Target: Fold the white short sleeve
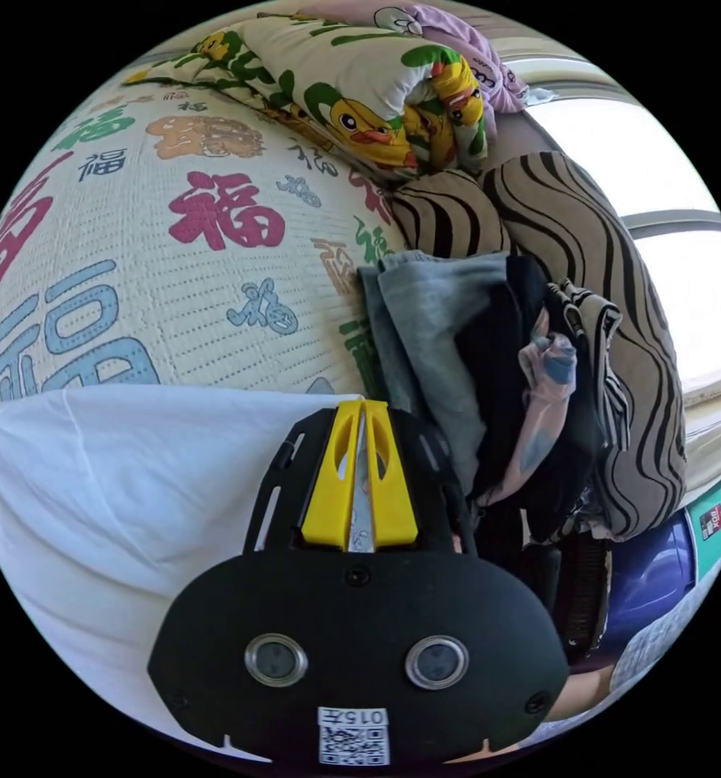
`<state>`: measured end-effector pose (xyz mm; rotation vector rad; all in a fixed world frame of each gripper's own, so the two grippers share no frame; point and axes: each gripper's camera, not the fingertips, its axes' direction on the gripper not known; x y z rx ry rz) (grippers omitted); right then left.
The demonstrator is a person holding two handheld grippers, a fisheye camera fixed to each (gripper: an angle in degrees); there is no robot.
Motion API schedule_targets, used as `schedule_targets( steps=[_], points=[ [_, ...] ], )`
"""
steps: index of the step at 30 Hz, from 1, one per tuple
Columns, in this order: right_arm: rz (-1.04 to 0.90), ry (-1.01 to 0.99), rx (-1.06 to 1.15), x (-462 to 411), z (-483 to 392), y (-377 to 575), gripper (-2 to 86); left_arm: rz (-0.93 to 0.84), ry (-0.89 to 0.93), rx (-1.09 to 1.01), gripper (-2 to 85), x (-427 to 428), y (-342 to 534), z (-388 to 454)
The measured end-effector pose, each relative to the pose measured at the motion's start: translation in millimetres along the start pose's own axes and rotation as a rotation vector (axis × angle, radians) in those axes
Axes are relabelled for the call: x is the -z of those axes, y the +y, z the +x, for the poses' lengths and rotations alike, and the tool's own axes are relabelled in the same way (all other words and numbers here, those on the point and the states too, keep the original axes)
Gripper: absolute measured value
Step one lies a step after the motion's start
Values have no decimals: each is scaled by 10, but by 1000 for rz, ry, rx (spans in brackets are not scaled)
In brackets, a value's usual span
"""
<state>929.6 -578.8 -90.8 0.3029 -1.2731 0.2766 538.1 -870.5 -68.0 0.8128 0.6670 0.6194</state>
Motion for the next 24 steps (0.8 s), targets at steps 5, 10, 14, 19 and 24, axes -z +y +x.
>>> schedule_targets(
  steps=[5, 10, 14, 19, 24],
  points=[
    [23, 58, 149, -75, -151, -222, 22, -41, 143, -83, 89, 222, 81, 103],
    [-20, 170, 436, -476, -607, -517, 59, 100, 153, -157, 93, 1074, 413, 147],
    [-94, 414, 621, -1230, -967, -766, 81, 154, -5, -62, 88, 1883, 814, -168],
    [-273, 597, 646, -2170, -1083, -993, 54, 130, -149, 96, 85, 2579, 1303, -568],
    [-251, 634, 656, -2619, -1147, -1003, -1, 131, -218, 167, 80, 3136, 1739, -763]
  ],
)
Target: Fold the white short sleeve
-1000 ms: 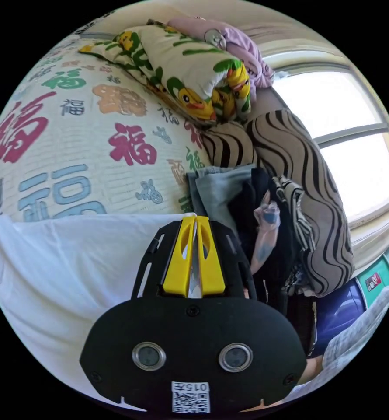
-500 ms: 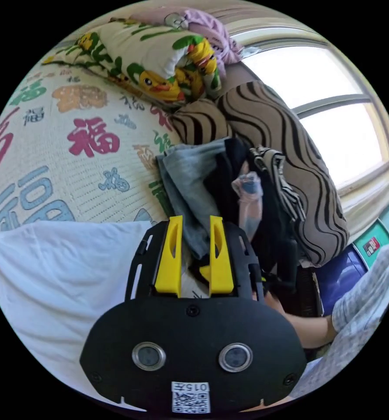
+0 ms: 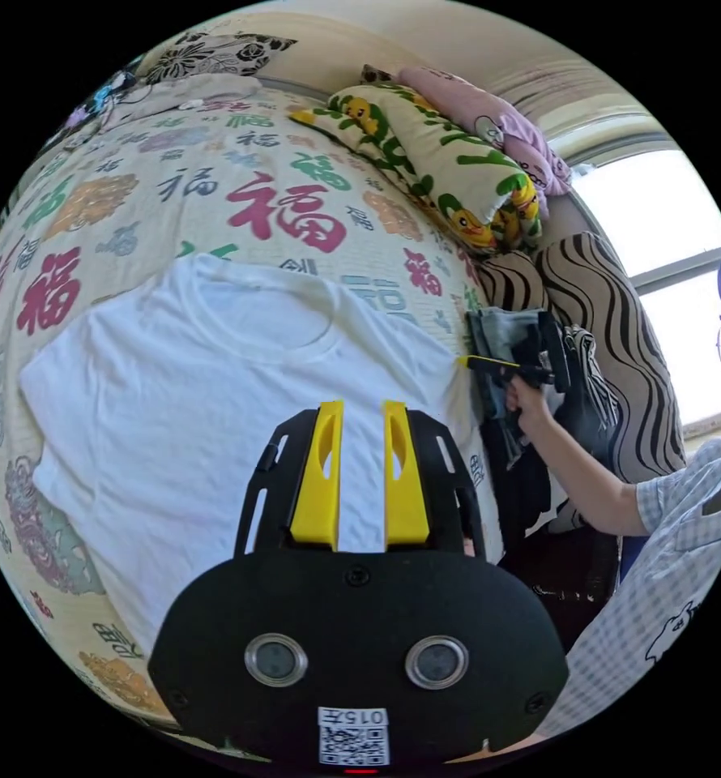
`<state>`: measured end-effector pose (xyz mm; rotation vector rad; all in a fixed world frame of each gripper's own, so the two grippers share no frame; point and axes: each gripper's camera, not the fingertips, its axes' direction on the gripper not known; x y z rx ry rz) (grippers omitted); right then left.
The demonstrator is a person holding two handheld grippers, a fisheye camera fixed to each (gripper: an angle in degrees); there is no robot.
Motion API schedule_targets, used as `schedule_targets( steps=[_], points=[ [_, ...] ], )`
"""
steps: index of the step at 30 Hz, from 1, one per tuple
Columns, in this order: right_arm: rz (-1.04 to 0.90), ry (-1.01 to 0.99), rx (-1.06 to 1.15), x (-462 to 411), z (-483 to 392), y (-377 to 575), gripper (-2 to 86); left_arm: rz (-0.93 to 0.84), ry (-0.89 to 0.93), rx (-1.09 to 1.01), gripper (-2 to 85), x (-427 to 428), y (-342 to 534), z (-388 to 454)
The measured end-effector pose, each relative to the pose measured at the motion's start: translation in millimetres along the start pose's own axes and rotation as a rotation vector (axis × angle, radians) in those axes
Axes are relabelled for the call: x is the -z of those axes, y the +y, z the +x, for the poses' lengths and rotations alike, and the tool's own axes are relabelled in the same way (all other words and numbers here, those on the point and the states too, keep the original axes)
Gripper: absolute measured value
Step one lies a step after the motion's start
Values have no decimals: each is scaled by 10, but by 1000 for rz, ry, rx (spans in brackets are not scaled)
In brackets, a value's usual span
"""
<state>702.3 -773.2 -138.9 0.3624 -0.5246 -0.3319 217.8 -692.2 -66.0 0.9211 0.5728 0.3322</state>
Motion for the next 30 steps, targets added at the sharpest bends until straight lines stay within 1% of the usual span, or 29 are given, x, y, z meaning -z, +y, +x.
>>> schedule_targets(
  steps=[4, 7, 10, 12, 14, 15, 17, 18, 20, 22, 24, 26, 27, 28, 30],
  points=[
    [-25, 27, -18, -383, -234, -151, -2, 19, -14, 53, 80, 449, 224, -320],
    [-37, 56, -36, -653, -455, -261, 17, 41, -28, 99, 84, 808, 379, -588],
    [-4, 80, -61, -800, -703, -344, 53, 81, -86, 156, 93, 1241, 564, -896],
    [23, 105, -49, -853, -938, -400, 54, 106, -152, 197, 98, 1514, 713, -1094],
    [42, 156, 44, -956, -1405, -514, 51, 129, -249, 276, 101, 1859, 948, -1378],
    [44, 163, 79, -991, -1545, -551, 52, 136, -271, 298, 102, 1942, 1009, -1450],
    [63, 179, 221, -1176, -2168, -728, 55, 171, -317, 383, 104, 2242, 1232, -1745],
    [67, 163, 257, -1235, -2333, -778, 55, 180, -309, 399, 105, 2301, 1276, -1820],
    [61, 86, 385, -1544, -3013, -1002, 57, 214, -222, 449, 108, 2480, 1396, -2096],
    [67, 85, 451, -1826, -3514, -1177, 58, 248, -156, 457, 108, 2581, 1442, -2232],
    [56, 20, 491, -2119, -3992, -1362, 60, 256, -119, 443, 100, 2669, 1466, -2317],
    [-8, -117, 563, -2540, -4610, -1580, 62, 222, -106, 446, 55, 2786, 1532, -2420],
    [-28, -137, 584, -2653, -4763, -1625, 63, 218, -86, 448, 42, 2825, 1561, -2440],
    [-67, -162, 624, -2882, -5056, -1707, 65, 252, -50, 433, 15, 2943, 1637, -2438],
    [-123, -186, 673, -3215, -5442, -1816, 69, 299, -55, 341, 5, 3153, 1741, -2317]
  ],
)
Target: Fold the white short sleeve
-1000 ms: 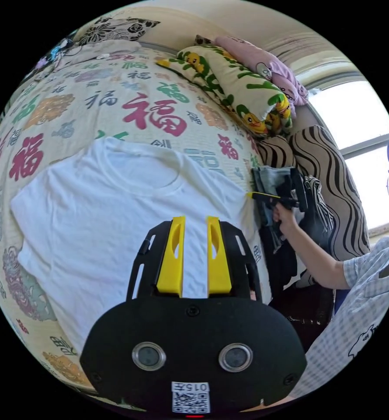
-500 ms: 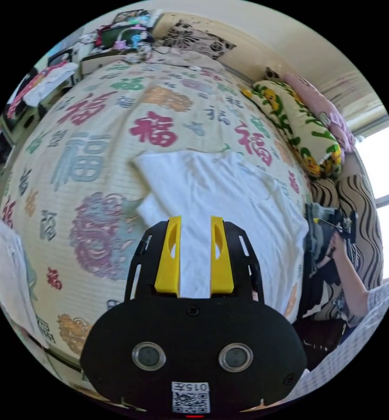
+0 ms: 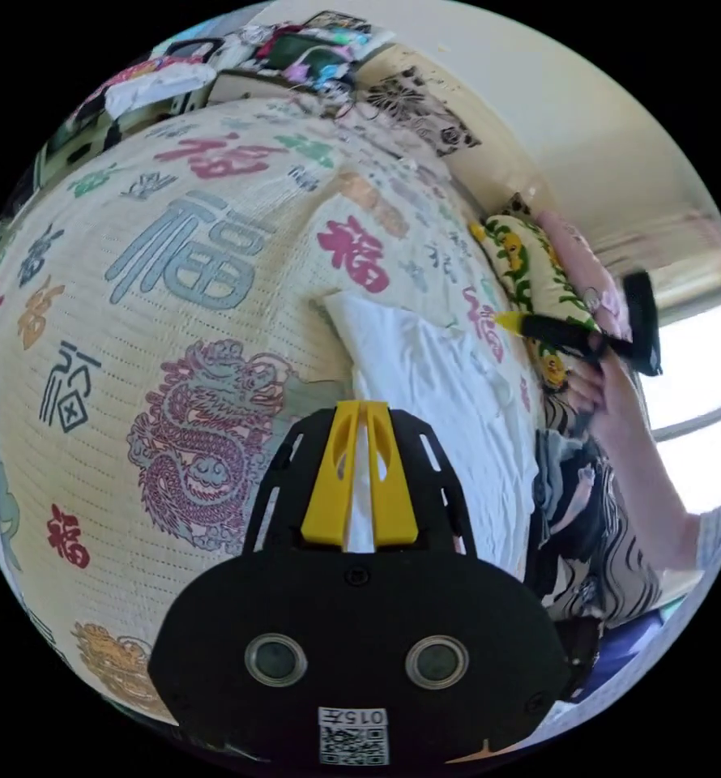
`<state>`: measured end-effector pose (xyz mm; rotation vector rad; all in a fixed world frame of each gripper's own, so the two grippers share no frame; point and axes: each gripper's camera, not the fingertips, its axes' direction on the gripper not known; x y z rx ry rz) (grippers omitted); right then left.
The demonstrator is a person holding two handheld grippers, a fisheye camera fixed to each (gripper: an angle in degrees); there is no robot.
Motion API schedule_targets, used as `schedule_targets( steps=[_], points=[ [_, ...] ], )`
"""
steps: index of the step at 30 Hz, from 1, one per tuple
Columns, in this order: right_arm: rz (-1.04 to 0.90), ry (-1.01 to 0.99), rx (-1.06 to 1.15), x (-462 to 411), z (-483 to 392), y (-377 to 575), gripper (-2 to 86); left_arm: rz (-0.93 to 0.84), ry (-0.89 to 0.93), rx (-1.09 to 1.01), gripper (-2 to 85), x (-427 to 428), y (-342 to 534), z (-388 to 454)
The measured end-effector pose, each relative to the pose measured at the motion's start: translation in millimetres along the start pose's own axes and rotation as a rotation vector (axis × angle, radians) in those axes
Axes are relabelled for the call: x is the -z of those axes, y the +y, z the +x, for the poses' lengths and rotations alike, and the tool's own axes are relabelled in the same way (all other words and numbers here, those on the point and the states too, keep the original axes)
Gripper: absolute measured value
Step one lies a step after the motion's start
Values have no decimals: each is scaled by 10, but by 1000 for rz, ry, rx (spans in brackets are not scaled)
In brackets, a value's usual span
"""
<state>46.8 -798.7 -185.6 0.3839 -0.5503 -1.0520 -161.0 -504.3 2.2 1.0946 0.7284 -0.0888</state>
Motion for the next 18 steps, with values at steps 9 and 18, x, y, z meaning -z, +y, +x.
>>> schedule_targets(
  steps=[9, 18],
  points=[
    [-279, -3, 162, -1481, -327, -880, 95, -187, 377, -32, 33, 264, 345, -49],
    [-436, -28, 282, -2612, -439, -1203, 95, -102, 327, 47, 84, 1229, 507, -542]
  ],
)
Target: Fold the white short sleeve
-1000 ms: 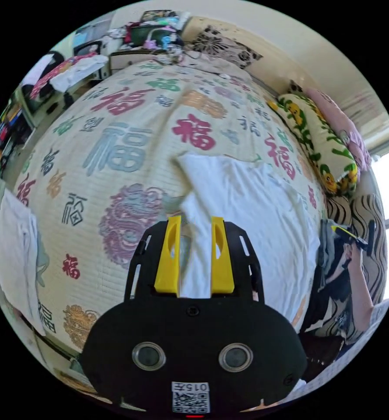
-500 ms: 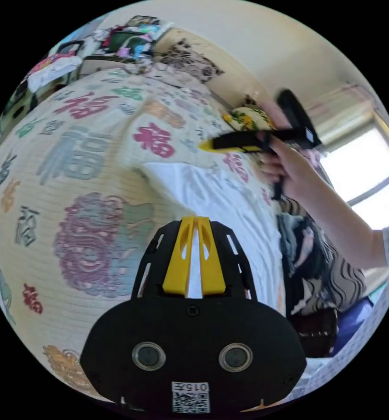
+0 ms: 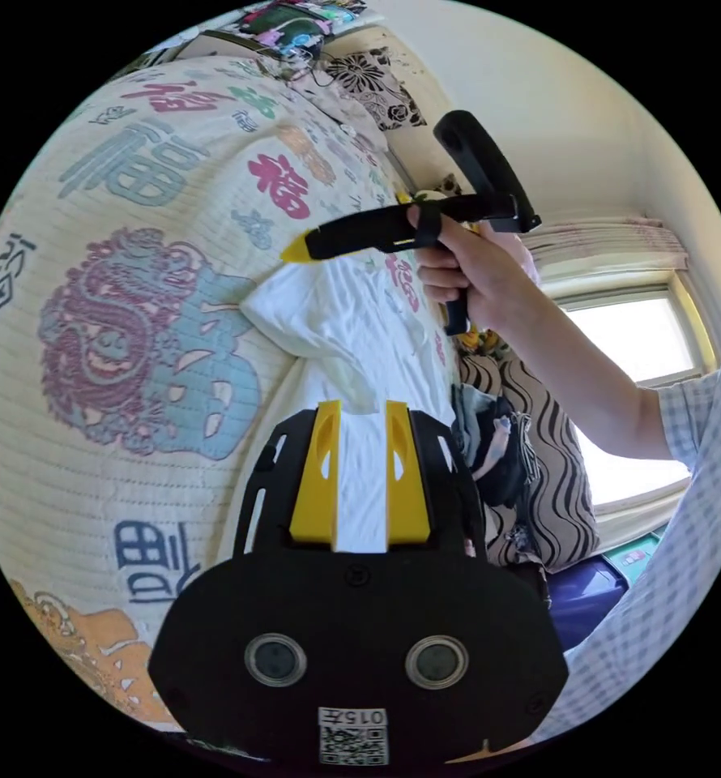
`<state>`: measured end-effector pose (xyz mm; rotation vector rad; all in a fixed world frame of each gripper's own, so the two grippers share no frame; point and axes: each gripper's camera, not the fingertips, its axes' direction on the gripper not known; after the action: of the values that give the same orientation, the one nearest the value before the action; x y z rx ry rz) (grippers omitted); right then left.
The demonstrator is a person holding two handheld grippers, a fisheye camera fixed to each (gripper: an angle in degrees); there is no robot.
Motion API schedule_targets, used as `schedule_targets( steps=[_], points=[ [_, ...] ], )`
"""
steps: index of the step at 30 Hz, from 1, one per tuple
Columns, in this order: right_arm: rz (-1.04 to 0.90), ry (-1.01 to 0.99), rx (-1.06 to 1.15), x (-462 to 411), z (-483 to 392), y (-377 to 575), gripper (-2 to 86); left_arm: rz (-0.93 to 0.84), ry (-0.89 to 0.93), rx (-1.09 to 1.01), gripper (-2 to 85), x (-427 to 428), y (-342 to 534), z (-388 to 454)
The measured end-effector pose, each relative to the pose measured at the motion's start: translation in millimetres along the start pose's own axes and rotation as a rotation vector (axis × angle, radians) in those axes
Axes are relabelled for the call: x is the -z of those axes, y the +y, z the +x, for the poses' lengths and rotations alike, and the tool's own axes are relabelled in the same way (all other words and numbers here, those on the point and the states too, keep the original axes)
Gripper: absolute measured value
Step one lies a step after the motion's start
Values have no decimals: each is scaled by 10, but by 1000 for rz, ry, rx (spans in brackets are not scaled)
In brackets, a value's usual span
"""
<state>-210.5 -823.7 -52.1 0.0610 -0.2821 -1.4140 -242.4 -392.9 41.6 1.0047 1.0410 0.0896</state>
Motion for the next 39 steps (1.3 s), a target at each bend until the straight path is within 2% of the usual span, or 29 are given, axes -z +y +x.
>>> schedule_targets(
  steps=[3, 6, 9, 11, 14, 16, 21, 25, 29, 34, 39],
  points=[
    [-148, 47, 51, -441, 11, -283, 103, 6, -11, 35, 85, 222, 64, -85],
    [-148, 179, 51, -649, 91, -440, 48, 6, -58, 40, 95, 401, 105, -102],
    [-53, 39, -20, -611, 302, -554, 13, 24, -65, 26, 104, 575, 133, -78],
    [85, -121, -121, -481, 571, -636, 6, 39, -90, 6, 111, 701, 145, -48],
    [231, -214, -241, -373, 879, -766, 4, 95, -105, 29, 120, 872, 155, -80],
    [248, -235, -280, -404, 1001, -882, 3, 138, -114, 66, 128, 982, 161, -130],
    [165, -214, -346, -719, 1192, -1130, 3, 218, -237, 89, 131, 1271, 129, -202],
    [146, -223, -393, -919, 1319, -1179, 3, 209, -265, -95, 94, 1395, 76, 27],
    [133, -216, -406, -1027, 1386, -1163, 4, 184, -321, -145, 91, 1339, 18, 74],
    [109, -198, -413, -1100, 1417, -1113, 6, 88, -423, -76, 52, 1276, -7, -121],
    [105, -169, -392, -1132, 1370, -990, 16, 270, -337, 89, 7, 1778, 181, -368]
  ],
)
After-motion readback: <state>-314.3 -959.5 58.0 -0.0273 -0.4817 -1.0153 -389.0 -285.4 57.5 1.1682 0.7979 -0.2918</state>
